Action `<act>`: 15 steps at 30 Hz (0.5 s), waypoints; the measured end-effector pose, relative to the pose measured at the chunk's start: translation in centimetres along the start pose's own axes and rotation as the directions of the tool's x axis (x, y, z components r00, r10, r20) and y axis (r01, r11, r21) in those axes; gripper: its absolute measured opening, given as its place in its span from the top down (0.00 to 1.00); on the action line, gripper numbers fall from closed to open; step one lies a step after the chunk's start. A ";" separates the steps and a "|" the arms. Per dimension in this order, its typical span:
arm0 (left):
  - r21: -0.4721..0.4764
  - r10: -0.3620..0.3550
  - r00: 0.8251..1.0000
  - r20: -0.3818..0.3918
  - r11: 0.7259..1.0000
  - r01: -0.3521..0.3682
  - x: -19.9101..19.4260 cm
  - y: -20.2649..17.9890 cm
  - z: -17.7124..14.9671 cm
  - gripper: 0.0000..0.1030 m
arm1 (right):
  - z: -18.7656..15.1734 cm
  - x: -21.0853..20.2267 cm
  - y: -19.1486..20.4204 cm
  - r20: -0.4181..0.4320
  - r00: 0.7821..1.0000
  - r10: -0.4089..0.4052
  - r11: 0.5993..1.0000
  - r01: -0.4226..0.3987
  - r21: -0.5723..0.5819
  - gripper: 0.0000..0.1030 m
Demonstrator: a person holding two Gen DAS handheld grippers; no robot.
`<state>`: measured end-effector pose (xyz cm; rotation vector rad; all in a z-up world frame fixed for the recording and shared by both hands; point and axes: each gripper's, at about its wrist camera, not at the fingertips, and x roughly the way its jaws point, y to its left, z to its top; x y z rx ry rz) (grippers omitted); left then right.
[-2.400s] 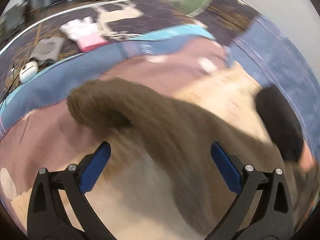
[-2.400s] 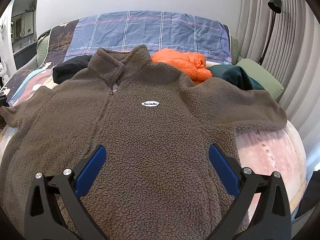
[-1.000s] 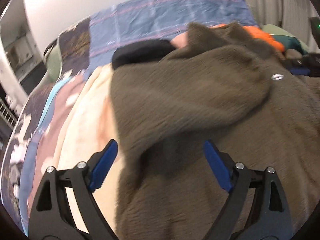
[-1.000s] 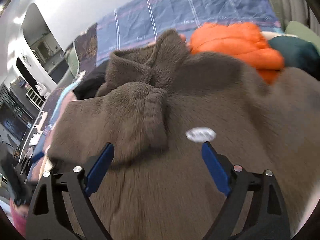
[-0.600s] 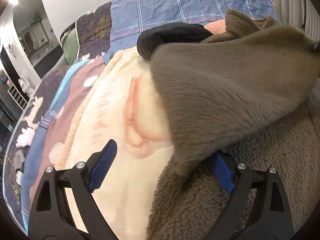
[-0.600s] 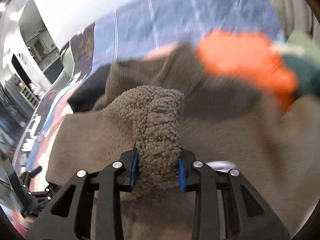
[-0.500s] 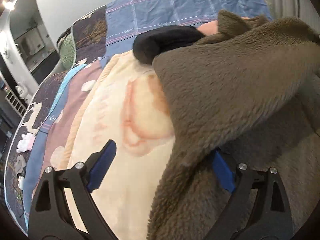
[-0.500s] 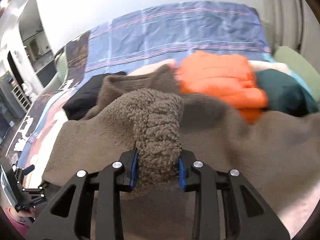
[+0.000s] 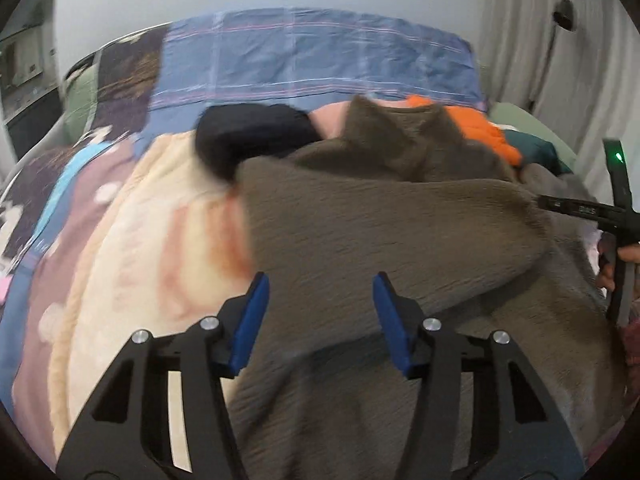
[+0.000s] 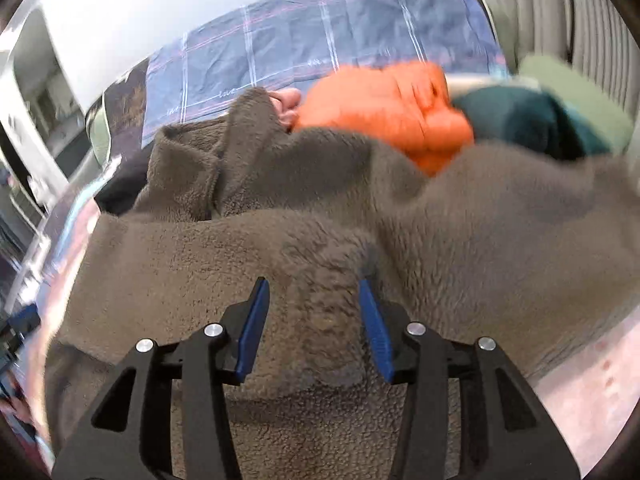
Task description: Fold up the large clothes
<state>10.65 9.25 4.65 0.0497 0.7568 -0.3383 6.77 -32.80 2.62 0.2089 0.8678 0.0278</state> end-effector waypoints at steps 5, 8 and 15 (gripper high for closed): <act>0.036 -0.058 0.994 -0.095 0.997 0.062 4.1 -3.6 -1.2 0.47 | -0.4 1.7 0.9 -0.051 0.997 -0.057 0.997 0.053 -0.063 0.54; 0.075 -0.036 0.992 -0.119 0.996 0.045 4.1 -3.7 -3.2 0.44 | -0.8 2.4 -0.5 -0.065 0.997 -0.030 1.000 0.030 -0.002 0.54; -0.023 -0.030 0.986 -0.165 0.999 0.027 4.0 0.3 -5.6 0.38 | -0.7 4.8 0.0 -0.140 0.990 -0.001 1.000 0.003 0.016 0.54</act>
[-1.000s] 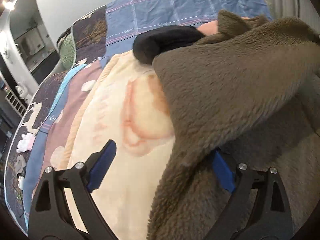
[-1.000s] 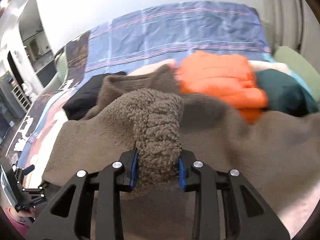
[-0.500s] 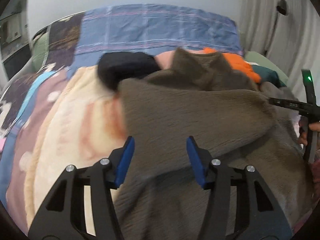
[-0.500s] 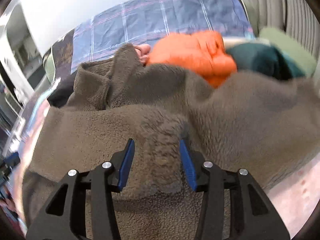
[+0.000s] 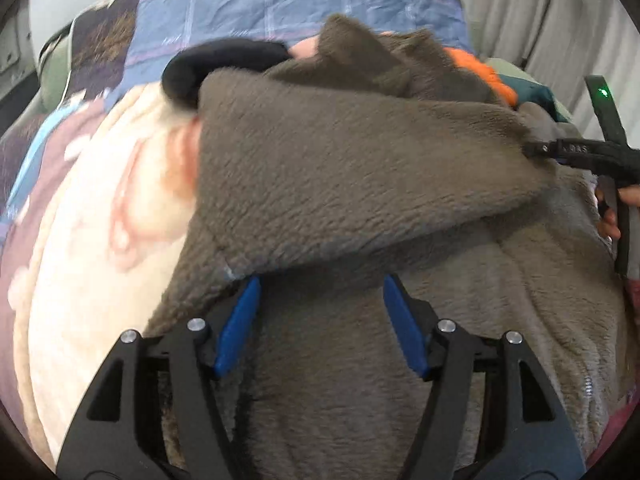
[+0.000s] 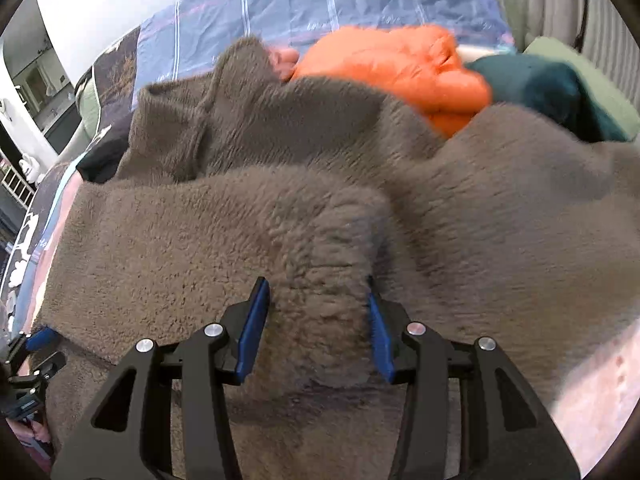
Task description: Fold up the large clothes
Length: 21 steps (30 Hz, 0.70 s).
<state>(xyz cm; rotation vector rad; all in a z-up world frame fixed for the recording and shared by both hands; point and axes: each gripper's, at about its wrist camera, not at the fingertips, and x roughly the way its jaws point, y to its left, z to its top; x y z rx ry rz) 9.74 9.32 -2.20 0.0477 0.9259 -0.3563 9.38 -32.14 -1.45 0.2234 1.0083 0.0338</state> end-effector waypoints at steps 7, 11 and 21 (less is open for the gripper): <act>-0.113 0.176 0.984 0.011 0.978 -0.174 1.2 4.8 0.5 0.95 | 0.6 0.5 2.0 0.029 0.994 0.102 0.995 -0.103 0.014 0.61; -0.167 0.104 0.994 0.023 0.981 -0.099 0.7 5.9 -0.2 0.95 | 0.6 1.2 3.2 0.013 1.000 0.011 0.999 -0.011 -0.047 0.60; 0.065 0.118 0.979 0.169 0.989 -0.130 -6.7 -1.6 0.8 0.68 | -0.4 -4.3 2.2 0.168 0.984 -0.056 0.998 0.062 -0.032 0.55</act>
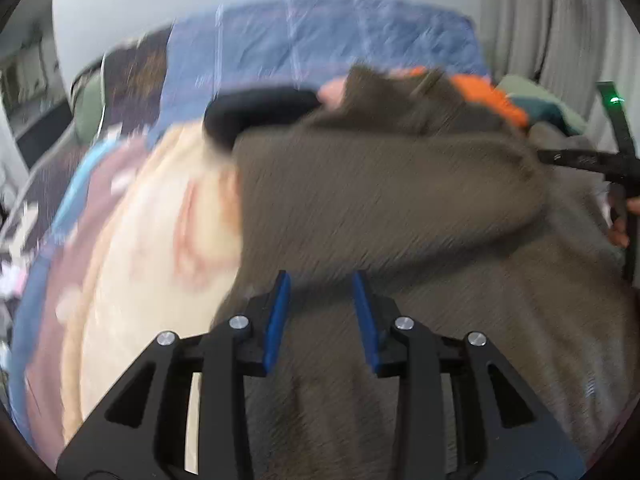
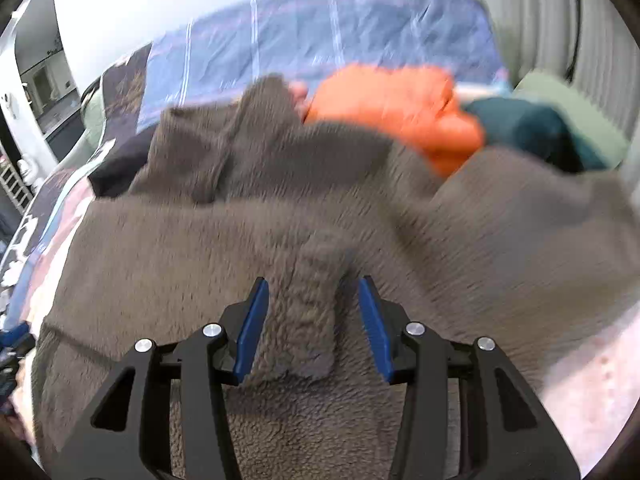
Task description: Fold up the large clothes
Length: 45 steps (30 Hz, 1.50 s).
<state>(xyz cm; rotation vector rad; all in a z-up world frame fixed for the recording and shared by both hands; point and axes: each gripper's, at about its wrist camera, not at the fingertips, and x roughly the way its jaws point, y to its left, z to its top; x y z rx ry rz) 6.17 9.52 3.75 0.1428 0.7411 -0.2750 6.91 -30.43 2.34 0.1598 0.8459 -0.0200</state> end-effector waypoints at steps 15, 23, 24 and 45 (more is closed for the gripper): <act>0.061 0.133 0.985 -0.107 0.990 -0.127 12.3 -4.1 1.2 0.66 | -2.7 2.4 0.7 -0.111 0.981 0.161 0.984 -0.168 -0.058 0.58; 0.016 0.099 0.989 -0.108 0.995 -0.098 11.7 -3.0 1.2 0.64 | 0.0 -5.2 -21.8 0.069 0.992 -0.110 0.905 0.072 0.419 0.37; 0.015 0.100 0.989 -0.106 0.995 -0.099 12.0 -3.2 1.1 0.64 | -0.4 -6.0 -25.5 0.069 0.984 -0.165 0.849 0.106 0.517 0.37; -0.027 0.063 0.994 -0.094 0.997 -0.065 12.7 -2.9 1.1 0.63 | -0.7 -3.7 -40.1 0.168 0.966 -0.195 0.532 -0.039 0.846 0.87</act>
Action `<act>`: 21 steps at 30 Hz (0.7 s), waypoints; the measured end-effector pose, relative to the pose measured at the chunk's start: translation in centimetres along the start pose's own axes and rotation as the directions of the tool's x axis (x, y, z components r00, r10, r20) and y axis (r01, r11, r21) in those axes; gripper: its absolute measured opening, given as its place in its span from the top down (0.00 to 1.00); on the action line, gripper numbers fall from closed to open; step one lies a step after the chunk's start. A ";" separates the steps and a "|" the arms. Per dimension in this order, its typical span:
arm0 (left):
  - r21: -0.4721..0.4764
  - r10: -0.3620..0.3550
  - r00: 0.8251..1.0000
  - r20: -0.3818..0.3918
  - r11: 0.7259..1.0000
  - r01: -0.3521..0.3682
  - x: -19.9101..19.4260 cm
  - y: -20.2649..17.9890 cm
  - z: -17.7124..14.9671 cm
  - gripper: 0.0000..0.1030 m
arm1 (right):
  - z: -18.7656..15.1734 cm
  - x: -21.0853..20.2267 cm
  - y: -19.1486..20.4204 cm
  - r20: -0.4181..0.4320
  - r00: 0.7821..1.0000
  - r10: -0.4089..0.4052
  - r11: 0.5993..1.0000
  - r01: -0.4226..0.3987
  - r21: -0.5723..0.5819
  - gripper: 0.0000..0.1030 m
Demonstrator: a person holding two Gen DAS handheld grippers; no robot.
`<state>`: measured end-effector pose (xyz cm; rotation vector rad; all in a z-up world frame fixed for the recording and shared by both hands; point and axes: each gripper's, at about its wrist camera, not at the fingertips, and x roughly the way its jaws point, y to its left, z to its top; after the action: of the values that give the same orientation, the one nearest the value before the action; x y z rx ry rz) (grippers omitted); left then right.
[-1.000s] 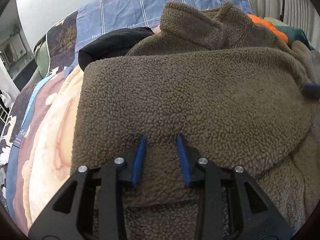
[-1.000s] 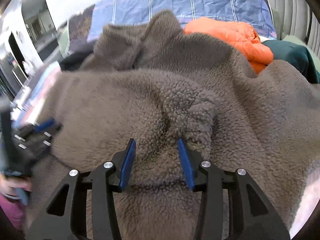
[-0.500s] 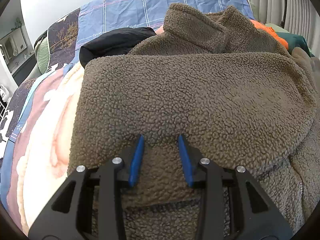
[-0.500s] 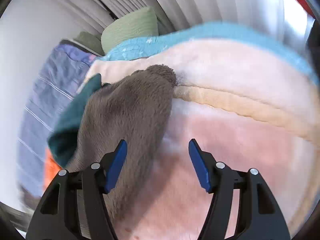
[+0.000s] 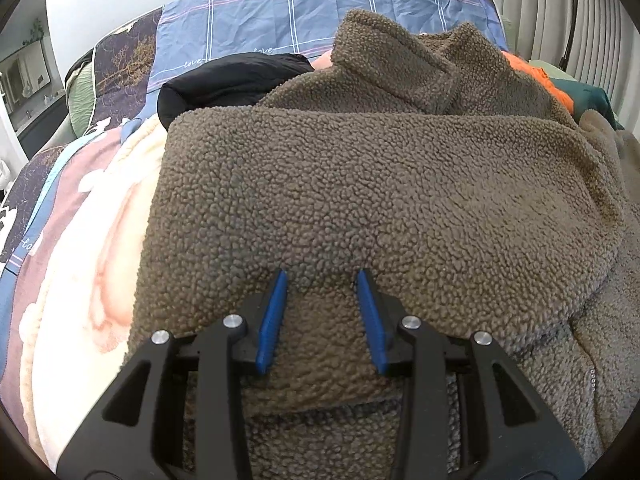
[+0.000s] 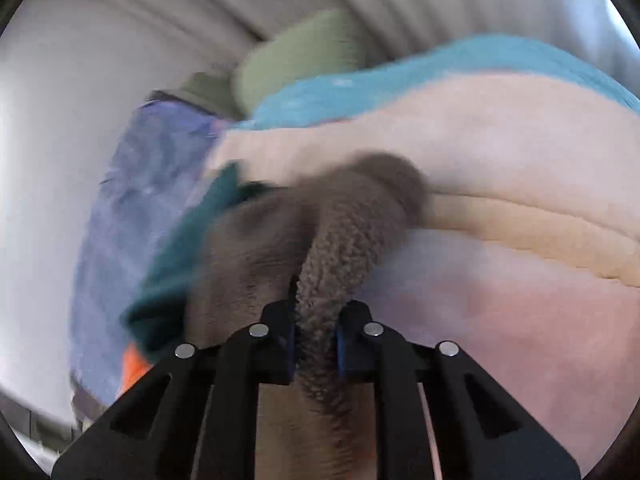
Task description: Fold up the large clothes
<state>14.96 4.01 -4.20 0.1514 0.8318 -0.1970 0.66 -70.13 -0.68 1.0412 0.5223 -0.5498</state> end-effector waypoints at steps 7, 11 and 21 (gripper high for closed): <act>-0.016 -0.020 1.000 0.003 1.000 0.020 0.0 0.2 0.0 0.62 | -11.0 -7.9 17.5 -0.106 0.928 0.359 0.816 -0.366 -0.448 0.87; -0.033 -0.042 0.999 0.009 0.999 0.042 -0.1 0.5 0.0 0.61 | -22.8 -10.0 24.4 -0.331 0.809 0.486 0.566 -0.580 -0.586 0.85; -0.123 -0.286 0.956 0.069 0.948 0.292 -1.3 2.2 -0.2 0.22 | -41.2 -2.2 22.4 -0.666 0.745 0.042 0.449 -0.609 -0.653 0.75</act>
<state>14.45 6.37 -3.23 -0.1017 0.8119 -0.4190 7.66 -23.71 -1.61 0.2647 0.9553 0.4591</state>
